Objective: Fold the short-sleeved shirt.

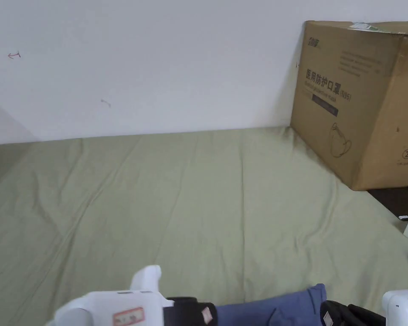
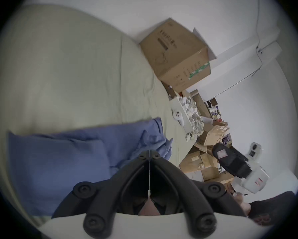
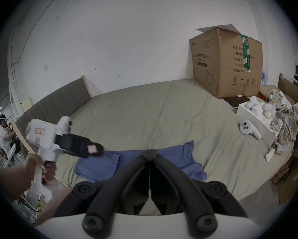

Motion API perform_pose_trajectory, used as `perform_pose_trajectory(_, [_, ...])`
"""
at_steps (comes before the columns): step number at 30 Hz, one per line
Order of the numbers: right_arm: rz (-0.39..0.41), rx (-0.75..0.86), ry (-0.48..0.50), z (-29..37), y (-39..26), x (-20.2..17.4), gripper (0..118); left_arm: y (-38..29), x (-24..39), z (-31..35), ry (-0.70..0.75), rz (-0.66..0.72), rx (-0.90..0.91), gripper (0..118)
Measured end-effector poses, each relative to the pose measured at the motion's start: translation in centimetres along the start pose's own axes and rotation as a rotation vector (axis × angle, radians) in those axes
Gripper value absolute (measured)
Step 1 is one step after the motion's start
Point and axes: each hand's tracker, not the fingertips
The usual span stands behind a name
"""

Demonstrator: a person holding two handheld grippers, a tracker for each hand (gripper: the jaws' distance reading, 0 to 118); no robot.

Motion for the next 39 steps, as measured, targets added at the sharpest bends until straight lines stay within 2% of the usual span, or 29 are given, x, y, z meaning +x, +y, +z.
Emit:
perform_pose_trajectory(2, [0.003,0.002,0.006,-0.1,0.1,-0.3,0,0.8,-1.8,3.3,-0.001,0.025,0.018,2])
perform_pose_trajectory(3, [0.005,0.0,0.012,-0.3,0.1,-0.5,0,1.1,-3.4,5.1,-0.011,0.054,0.031,9])
perform_pose_trajectory(4, [0.007,-0.003,0.016,-0.4,0.1,-0.6,0,1.1,-4.7,6.4,-0.015,0.082,0.036,36])
perform_pose_trajectory(6, [0.013,-0.014,0.023,-0.9,0.1,-1.1,0,0.7,-7.3,8.7,0.045,0.142,0.021,118])
perform_pose_trajectory(7, [0.015,-0.021,0.026,-1.1,0.0,-1.2,0,0.9,-8.7,10.0,0.035,0.151,0.094,116])
perform_pose_trajectory(10, [0.024,-0.042,0.034,-1.8,0.0,-1.8,0,0.3,-13.1,11.8,0.009,0.288,0.081,118])
perform_pose_trajectory(12, [0.032,-0.056,0.037,-2.2,-0.1,-2.2,0,-1.5,-15.1,11.3,-0.069,0.391,0.083,118])
perform_pose_trajectory(16, [0.05,-0.089,0.041,-3.0,-0.2,-2.9,0,-3.9,-19.4,7.6,-0.233,0.566,-0.009,118])
perform_pose_trajectory(18, [0.058,-0.103,0.038,-3.3,-0.2,-3.1,0,-5.2,-20.6,4.7,-0.268,0.637,-0.043,118])
perform_pose_trajectory(20, [0.063,-0.116,0.038,-3.6,-0.2,-3.3,0,-4.3,-21.4,2.9,-0.425,0.596,0.061,118])
perform_pose_trajectory(22, [0.069,-0.127,0.036,-4.0,-0.2,-3.5,0,-3.7,-20.2,-0.3,-0.422,0.595,0.007,118])
perform_pose_trajectory(24, [0.072,-0.139,0.039,-4.5,-0.2,-3.6,0,-3.1,-18.7,-1.2,-0.293,0.445,-0.051,113])
perform_pose_trajectory(25, [0.072,-0.143,0.042,-4.6,-0.2,-3.7,0,-2.7,-18.3,-1.5,-0.262,0.392,-0.066,100])
perform_pose_trajectory(26, [0.071,-0.143,0.043,-4.7,-0.2,-3.8,0,-2.3,-18.0,-1.5,-0.23,0.349,-0.082,63])
perform_pose_trajectory(27, [0.068,-0.141,0.043,-4.7,-0.2,-3.8,0,-2.3,-18.2,-0.8,-0.117,0.35,-0.087,15])
perform_pose_trajectory(29, [0.063,-0.141,0.047,-4.7,-0.2,-3.8,0,-3.1,-19.3,-0.8,0.17,0.367,-0.149,14])
perform_pose_trajectory(30, [0.06,-0.142,0.05,-4.7,-0.3,-3.9,0,-3.4,-18.8,-0.3,0.021,0.453,-0.092,14])
perform_pose_trajectory(31, [0.057,-0.145,0.052,-4.7,-0.3,-3.9,0,-2.9,-17.2,0.1,-0.065,0.477,-0.042,14])
perform_pose_trajectory(32, [0.054,-0.146,0.055,-4.6,-0.3,-3.9,0,-2.6,-16.6,0.5,0.016,0.358,-0.066,14])
perform_pose_trajectory(35, [0.055,-0.141,0.072,-4.3,-0.3,-3.7,0,-2.0,-12.0,2.9,0.196,0.189,-0.067,14])
perform_pose_trajectory(37, [0.053,-0.129,0.076,-4.0,-0.3,-3.5,0,-1.5,-9.5,5.1,0.397,0.049,-0.06,14])
perform_pose_trajectory(38, [0.045,-0.121,0.08,-3.9,-0.3,-3.3,0,-1.3,-8.4,6.4,0.604,-0.052,-0.07,14])
perform_pose_trajectory(39, [0.034,-0.114,0.085,-3.7,-0.3,-3.1,0,-1.1,-7.2,7.8,0.75,-0.132,-0.056,14])
